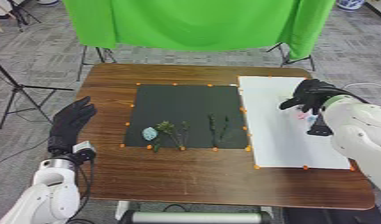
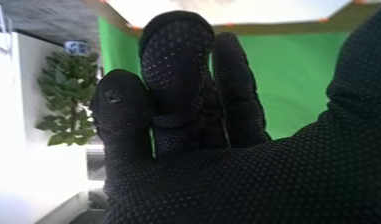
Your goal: Arrange flowers
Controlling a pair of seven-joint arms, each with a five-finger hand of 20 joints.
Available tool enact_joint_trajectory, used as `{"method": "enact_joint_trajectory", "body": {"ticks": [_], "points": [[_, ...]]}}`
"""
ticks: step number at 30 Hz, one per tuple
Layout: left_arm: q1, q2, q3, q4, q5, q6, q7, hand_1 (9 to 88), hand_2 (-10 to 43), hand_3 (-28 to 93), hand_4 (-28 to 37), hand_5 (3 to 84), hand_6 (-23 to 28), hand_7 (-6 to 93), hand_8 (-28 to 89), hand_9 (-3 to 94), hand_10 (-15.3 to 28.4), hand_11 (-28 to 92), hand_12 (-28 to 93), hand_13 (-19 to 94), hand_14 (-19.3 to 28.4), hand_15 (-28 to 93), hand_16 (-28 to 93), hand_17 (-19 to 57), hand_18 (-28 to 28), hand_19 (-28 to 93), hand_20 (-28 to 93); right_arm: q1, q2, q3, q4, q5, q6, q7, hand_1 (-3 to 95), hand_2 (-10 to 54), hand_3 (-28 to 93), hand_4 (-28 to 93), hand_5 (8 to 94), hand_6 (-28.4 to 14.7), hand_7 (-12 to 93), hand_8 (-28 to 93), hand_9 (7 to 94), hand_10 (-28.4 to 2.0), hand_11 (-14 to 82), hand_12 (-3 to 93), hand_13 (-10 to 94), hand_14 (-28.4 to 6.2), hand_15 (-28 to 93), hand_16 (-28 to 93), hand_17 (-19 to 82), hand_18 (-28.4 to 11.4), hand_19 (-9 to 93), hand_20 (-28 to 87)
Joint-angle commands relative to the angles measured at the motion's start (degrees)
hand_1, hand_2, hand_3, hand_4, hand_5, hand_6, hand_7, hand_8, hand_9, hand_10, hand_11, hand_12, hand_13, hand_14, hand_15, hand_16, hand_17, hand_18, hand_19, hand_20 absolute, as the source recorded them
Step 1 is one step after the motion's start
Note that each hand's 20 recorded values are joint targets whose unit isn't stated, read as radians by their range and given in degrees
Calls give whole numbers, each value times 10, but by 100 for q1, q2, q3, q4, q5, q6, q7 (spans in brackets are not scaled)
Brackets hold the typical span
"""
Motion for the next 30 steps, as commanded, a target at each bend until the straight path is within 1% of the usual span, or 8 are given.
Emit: {"method": "enact_joint_trajectory", "body": {"ticks": [1, 7, 15, 20, 23, 25, 27, 30], "points": [[95, -76, -15, -34, -51, -10, 10, 212, -20, 706, -283, 481, 21, 158, -76, 462, 130, 186, 107, 379, 162, 185, -24, 84, 123, 110, 164, -269, 28, 64, 153, -106, -79, 161, 247, -95, 663, -136, 516, -11, 134, -70, 623, -163, 124, 203, 820, -70, 565, 320, 557, -161, 932, 491], [111, -85, -30, -46, -42, -15, 10, 212, -20, 707, -283, 482, 21, 158, -76, 462, 128, 185, 107, 379, 162, 183, -24, 84, 123, 111, 164, -305, -23, -19, 270, -149, -80, 179, 254, -95, 664, -136, 521, -7, 139, -73, 623, -161, 126, 203, 820, -70, 565, 321, 558, -160, 932, 493], [75, -93, -3, -11, -23, -63, -32, 211, -21, 708, -283, 482, 21, 157, -76, 462, 128, 185, 107, 380, 161, 183, -23, 83, 124, 111, 163, -485, -75, 18, 322, -163, -107, 280, 270, -95, 676, -138, 527, 1, 146, -77, 623, -157, 128, 204, 821, -67, 564, 321, 558, -160, 932, 493], [69, -86, -7, -3, -23, -81, -41, 213, -20, 707, -283, 481, 21, 156, -75, 463, 129, 185, 107, 380, 162, 184, -23, 83, 124, 111, 163, -539, -120, -102, 386, -69, 72, 444, 318, -95, 680, -139, 546, -4, 156, -79, 637, -159, 136, 204, 829, -67, 565, 319, 563, -155, 932, 485], [60, -81, -6, 5, -27, -82, -42, 212, -20, 707, -283, 481, 21, 156, -76, 462, 128, 185, 107, 381, 161, 184, -23, 83, 124, 111, 163, -557, -113, -226, 407, -96, 439, 386, 406, -95, 687, -149, 607, -14, 184, -86, 704, -146, 168, 197, 860, -53, 553, 318, 593, -140, 932, 462], [70, -72, -8, -7, -28, -82, -39, 212, -20, 708, -283, 481, 21, 156, -76, 462, 128, 185, 107, 381, 162, 184, -23, 83, 124, 111, 163, -578, -91, -313, 387, -118, 800, 311, 463, -95, 673, -162, 640, -17, 198, -5, 736, -136, 175, 207, 878, -43, 545, 325, 613, -128, 932, 451], [62, -72, -4, -2, -31, -83, -32, 212, -21, 709, -283, 481, 21, 156, -76, 463, 128, 185, 107, 381, 162, 184, -23, 83, 124, 111, 162, -543, -69, -400, 346, -62, 993, 266, 552, -95, 627, -156, 697, -16, 221, 56, 816, -106, 96, 312, 904, -29, 531, 338, 637, -113, 932, 446], [58, -64, -4, -3, -28, -86, -44, 212, -21, 709, -283, 481, 21, 156, -75, 463, 128, 185, 107, 381, 162, 184, -23, 83, 124, 111, 162, -544, -24, -436, 193, -100, 1252, 146, 598, -95, 622, -162, 757, -11, 235, 58, 872, -94, 69, 351, 923, -20, 523, 347, 657, -106, 932, 447]]}}
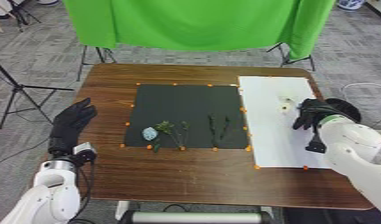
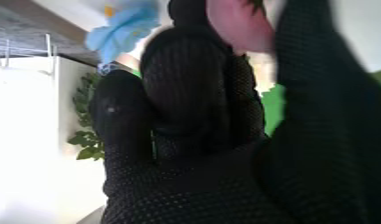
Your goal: Arrange flowers
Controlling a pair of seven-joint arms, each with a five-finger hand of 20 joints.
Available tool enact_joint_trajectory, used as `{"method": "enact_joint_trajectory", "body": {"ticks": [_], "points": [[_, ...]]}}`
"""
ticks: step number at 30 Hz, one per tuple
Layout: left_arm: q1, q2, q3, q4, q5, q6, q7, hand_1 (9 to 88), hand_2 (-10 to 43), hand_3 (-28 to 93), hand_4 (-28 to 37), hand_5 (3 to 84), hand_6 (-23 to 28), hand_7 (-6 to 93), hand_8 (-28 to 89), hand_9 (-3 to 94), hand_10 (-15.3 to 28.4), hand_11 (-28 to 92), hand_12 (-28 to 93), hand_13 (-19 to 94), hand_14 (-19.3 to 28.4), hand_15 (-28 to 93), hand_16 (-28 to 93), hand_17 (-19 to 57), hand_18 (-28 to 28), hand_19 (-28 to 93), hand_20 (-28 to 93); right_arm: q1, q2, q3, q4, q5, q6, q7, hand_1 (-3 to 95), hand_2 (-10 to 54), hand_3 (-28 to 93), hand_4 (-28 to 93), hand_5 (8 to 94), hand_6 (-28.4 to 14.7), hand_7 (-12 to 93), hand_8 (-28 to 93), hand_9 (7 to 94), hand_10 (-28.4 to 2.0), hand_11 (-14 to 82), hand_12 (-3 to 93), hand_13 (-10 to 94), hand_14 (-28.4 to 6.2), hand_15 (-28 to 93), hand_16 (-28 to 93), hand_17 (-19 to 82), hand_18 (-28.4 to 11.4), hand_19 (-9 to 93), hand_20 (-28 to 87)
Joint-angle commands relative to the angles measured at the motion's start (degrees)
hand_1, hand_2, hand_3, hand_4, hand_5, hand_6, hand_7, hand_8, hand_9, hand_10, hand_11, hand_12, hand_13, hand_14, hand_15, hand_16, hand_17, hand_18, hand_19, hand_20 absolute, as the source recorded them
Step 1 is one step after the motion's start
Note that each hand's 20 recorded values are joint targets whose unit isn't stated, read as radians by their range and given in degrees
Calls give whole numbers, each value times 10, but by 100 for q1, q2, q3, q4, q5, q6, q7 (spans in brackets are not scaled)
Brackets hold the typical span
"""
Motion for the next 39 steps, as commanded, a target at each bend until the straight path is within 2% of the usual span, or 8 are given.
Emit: {"method": "enact_joint_trajectory", "body": {"ticks": [1, 5, 10, 16, 21, 33, 36, 39], "points": [[57, -20, -20, -24, -34, -50, -31, 212, -20, 708, -283, 481, 21, 157, -75, 463, 129, 185, 107, 381, 161, 184, -24, 83, 124, 111, 162, -37, 78, -226, -214, 12, 669, -222, 605, -95, 621, -163, 766, -10, 234, 55, 879, -95, 70, 354, 925, -20, 524, 349, 661, -104, 932, 449], [86, 0, -54, -27, -41, -43, -36, 213, -19, 707, -283, 481, 21, 157, -76, 463, 129, 186, 107, 380, 162, 184, -23, 83, 124, 112, 162, 418, 126, -448, -620, 75, 1013, -501, 617, -95, 617, -167, 786, -9, 230, 45, 896, -96, 68, 360, 935, -16, 530, 353, 673, -100, 932, 466], [52, 21, -54, -14, -56, -24, -12, 213, -21, 710, -283, 481, 21, 157, -76, 463, 128, 185, 107, 381, 162, 184, -24, 83, 125, 112, 162, 2327, -50, -1988, -820, 100, 1405, -1085, 615, -95, 620, -167, 791, -6, 229, 43, 899, -99, 66, 365, 937, -14, 542, 358, 679, -100, 932, 495], [-102, 31, 86, 44, -31, -64, 7, 213, -21, 709, -283, 481, 20, 157, -77, 463, 128, 186, 107, 381, 162, 184, -23, 83, 124, 111, 162, 4200, -1169, -3848, -413, 60, 1469, -1701, 609, -95, 626, -170, 792, 0, 229, 39, 900, -109, 62, 366, 937, -12, 548, 363, 680, -101, 932, 517], [-269, 8, 248, 117, 22, -147, -7, 213, -21, 710, -283, 480, 20, 158, -76, 463, 128, 186, 107, 381, 161, 184, -23, 84, 124, 111, 162, 4408, -2222, -4464, 69, -98, 1460, -2046, 607, -95, 626, -175, 790, 3, 234, 36, 896, -114, 56, 365, 935, -11, 552, 367, 680, -102, 932, 529], [-279, 12, 273, 146, -61, -92, 34, 211, -19, 706, -283, 480, 19, 158, -76, 462, 129, 185, 107, 381, 162, 184, -23, 83, 124, 112, 162, 4617, -3461, -5279, 1197, -410, 1262, -2392, 604, -95, 625, -180, 783, 11, 242, 20, 890, -112, 51, 360, 932, -10, 565, 369, 678, -105, 932, 553], [-282, -11, 301, 184, -145, -219, 132, 177, -18, 713, -283, 480, 19, 159, -76, 463, 129, 185, 107, 381, 162, 184, -23, 83, 125, 112, 162, 4617, -3676, -5303, 1436, -521, 1206, -2388, 601, -95, 628, -181, 781, 13, 246, 17, 889, -112, 51, 359, 931, -11, 567, 369, 678, -105, 932, 559], [-322, -9, 329, 217, -116, -303, 174, 148, -20, 710, -283, 481, 20, 156, -77, 462, 129, 184, 108, 380, 164, 183, -23, 82, 126, 110, 161, 4619, -3834, -5349, 1634, -582, 1207, -2383, 601, -95, 629, -184, 781, 14, 249, 13, 886, -109, 48, 354, 931, -11, 569, 368, 678, -105, 932, 560]]}}
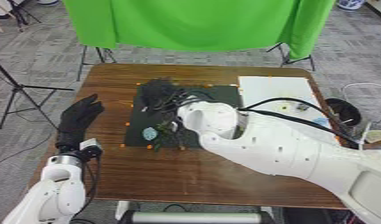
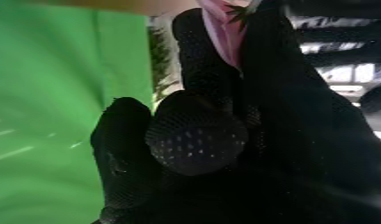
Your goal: Arrange flowers
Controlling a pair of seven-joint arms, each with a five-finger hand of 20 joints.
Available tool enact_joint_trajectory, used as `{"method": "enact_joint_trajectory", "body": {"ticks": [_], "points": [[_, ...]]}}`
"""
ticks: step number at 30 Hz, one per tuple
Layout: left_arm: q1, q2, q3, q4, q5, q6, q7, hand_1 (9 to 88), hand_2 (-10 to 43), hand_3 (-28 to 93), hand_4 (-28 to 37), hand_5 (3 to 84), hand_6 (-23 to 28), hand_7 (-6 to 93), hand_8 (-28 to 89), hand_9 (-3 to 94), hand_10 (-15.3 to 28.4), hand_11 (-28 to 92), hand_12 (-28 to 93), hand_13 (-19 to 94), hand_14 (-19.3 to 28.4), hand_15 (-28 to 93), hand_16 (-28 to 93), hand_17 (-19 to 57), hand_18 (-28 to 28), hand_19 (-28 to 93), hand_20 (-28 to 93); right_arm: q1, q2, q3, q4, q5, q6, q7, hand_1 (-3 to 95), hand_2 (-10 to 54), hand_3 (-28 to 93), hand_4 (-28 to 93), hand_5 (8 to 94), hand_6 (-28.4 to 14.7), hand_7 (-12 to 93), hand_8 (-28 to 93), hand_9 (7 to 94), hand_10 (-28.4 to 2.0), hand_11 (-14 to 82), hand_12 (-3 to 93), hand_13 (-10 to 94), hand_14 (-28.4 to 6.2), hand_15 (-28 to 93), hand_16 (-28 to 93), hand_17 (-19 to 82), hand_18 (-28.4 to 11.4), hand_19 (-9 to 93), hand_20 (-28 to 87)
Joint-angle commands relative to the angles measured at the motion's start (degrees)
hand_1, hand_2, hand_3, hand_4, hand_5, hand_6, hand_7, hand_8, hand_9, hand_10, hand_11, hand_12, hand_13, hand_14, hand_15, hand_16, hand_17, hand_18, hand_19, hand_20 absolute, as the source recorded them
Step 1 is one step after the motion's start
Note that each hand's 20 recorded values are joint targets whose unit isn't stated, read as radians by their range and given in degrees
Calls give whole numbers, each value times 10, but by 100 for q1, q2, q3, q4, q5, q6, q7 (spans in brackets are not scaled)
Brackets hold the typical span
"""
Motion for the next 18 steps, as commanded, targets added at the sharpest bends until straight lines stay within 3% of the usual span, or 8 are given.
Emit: {"method": "enact_joint_trajectory", "body": {"ticks": [1, 18], "points": [[-16, -34, 60, 90, -89, -257, 132, 143, -23, 710, -283, 480, 20, 155, -76, 462, 129, 184, 108, 380, 164, 182, -23, 83, 126, 108, 160, 65, -491, -95, 448, -276, -78, -24, 600, -95, 630, -184, 781, 15, 250, 12, 886, -109, 47, 353, 930, -11, 570, 368, 678, -105, 932, 560], [-132, -34, 138, 153, -35, -365, 43, 153, -31, 715, -283, 477, 21, 148, -72, 458, 129, 175, 111, 379, 163, 170, -16, 80, 128, 97, 162, -166, -671, -10, 1107, -522, -441, 216, 594, -95, 627, -191, 768, 25, 256, -2, 876, -103, 41, 331, 926, -13, 578, 364, 675, -108, 932, 571]]}}
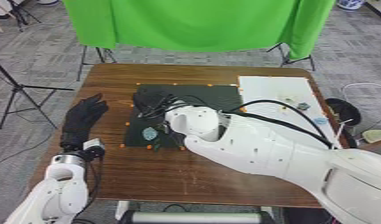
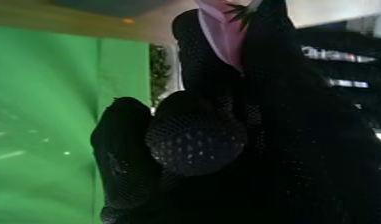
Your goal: Arrange flowers
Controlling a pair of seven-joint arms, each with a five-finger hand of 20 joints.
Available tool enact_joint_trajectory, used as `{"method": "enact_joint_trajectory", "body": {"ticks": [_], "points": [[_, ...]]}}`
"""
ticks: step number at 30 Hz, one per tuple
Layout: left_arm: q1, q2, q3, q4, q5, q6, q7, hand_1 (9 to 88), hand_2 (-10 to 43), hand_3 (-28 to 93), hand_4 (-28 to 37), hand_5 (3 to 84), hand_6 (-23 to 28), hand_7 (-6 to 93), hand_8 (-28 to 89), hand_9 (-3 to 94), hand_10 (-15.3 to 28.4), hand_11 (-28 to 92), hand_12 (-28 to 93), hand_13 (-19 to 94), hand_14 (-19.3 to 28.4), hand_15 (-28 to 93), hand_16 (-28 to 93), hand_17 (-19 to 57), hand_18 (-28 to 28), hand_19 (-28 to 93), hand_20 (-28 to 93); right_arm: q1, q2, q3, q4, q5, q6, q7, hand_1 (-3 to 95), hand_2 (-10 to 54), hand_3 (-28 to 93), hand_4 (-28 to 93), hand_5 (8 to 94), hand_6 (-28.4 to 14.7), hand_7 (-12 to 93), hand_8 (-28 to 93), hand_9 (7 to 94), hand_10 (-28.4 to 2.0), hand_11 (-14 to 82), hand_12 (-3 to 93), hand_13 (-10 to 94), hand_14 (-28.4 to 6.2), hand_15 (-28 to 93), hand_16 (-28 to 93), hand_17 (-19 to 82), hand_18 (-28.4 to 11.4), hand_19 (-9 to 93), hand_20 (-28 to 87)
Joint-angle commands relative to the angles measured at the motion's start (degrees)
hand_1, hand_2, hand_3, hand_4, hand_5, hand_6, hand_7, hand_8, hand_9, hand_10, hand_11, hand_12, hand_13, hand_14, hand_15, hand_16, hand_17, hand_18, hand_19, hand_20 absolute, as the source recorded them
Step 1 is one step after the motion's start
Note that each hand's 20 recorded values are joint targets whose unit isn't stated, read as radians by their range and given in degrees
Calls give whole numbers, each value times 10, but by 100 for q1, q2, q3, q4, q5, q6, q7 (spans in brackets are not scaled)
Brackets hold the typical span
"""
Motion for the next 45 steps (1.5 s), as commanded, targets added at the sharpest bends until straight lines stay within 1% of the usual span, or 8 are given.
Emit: {"method": "enact_joint_trajectory", "body": {"ticks": [1, 20, 25, 28, 29, 33, 35, 45], "points": [[1, -24, 0, 21, 6, -110, -64, 152, -32, 716, -283, 476, 21, 148, -72, 458, 129, 175, 111, 379, 163, 170, -16, 80, 128, 96, 161, -69, 37, 60, 145, -84, -254, 189, 593, -95, 627, -190, 767, 25, 256, -2, 875, -102, 42, 329, 925, -13, 578, 364, 674, -108, 932, 571], [28, -29, -15, 15, 35, -153, -145, 158, -30, 716, -283, 476, 21, 148, -71, 457, 128, 173, 112, 378, 163, 168, -13, 78, 129, 96, 161, -98, 221, 107, 153, -127, -494, 292, 583, -95, 629, -181, 754, 31, 250, -3, 848, -102, 50, 296, 917, -18, 576, 355, 664, -112, 932, 563], [59, -22, -50, -5, 26, -156, -119, 160, -31, 717, -283, 475, 21, 148, -71, 457, 128, 173, 112, 378, 163, 168, -13, 78, 129, 95, 161, 46, 287, 71, 29, -56, -732, 307, 536, -95, 629, -165, 729, 33, 254, -4, 804, -107, 103, 250, 914, -19, 576, 356, 658, -114, 932, 563], [35, -21, -56, 13, 28, -181, -135, 162, -32, 717, -283, 474, 22, 147, -71, 457, 128, 173, 113, 378, 163, 168, -13, 77, 129, 95, 160, 128, 360, 132, -120, -2, -1087, 360, 523, -95, 628, -165, 726, 32, 254, -4, 793, -109, 113, 243, 912, -19, 576, 356, 657, -114, 932, 564], [47, -24, -68, 6, 33, -173, -145, 163, -33, 717, -283, 473, 21, 147, -70, 457, 128, 173, 113, 378, 163, 168, -13, 77, 130, 95, 160, 140, 369, 151, -143, -26, -1129, 346, 508, -95, 624, -164, 708, 32, 257, -5, 768, -113, 138, 203, 907, -18, 576, 354, 655, -114, 932, 564], [69, -20, -76, -13, 29, -150, -144, 163, -34, 719, -283, 471, 21, 146, -71, 457, 127, 173, 112, 378, 162, 168, -13, 76, 130, 96, 160, 248, 389, 174, -199, 53, -1110, 358, 374, -95, 721, -169, 607, 40, 213, -119, 686, -126, 136, 175, 887, -22, 567, 340, 628, -116, 932, 547], [39, -22, -60, 8, 27, -172, -152, 163, -34, 719, -283, 471, 20, 145, -71, 457, 128, 173, 112, 378, 163, 167, -13, 76, 130, 96, 160, 302, 392, 183, -201, 76, -1094, 362, 362, -95, 724, -167, 596, 40, 209, -123, 674, -128, 130, 173, 885, -23, 565, 339, 627, -116, 932, 547], [109, -13, -96, -43, 34, -149, -139, 167, -35, 719, -283, 470, 20, 147, -70, 456, 128, 173, 113, 377, 162, 168, -13, 76, 130, 94, 159, 481, 460, 269, -290, 264, -1110, 389, 322, -95, 716, -156, 570, 37, 199, -115, 663, -132, 124, 174, 883, -26, 562, 334, 624, -117, 932, 539]]}}
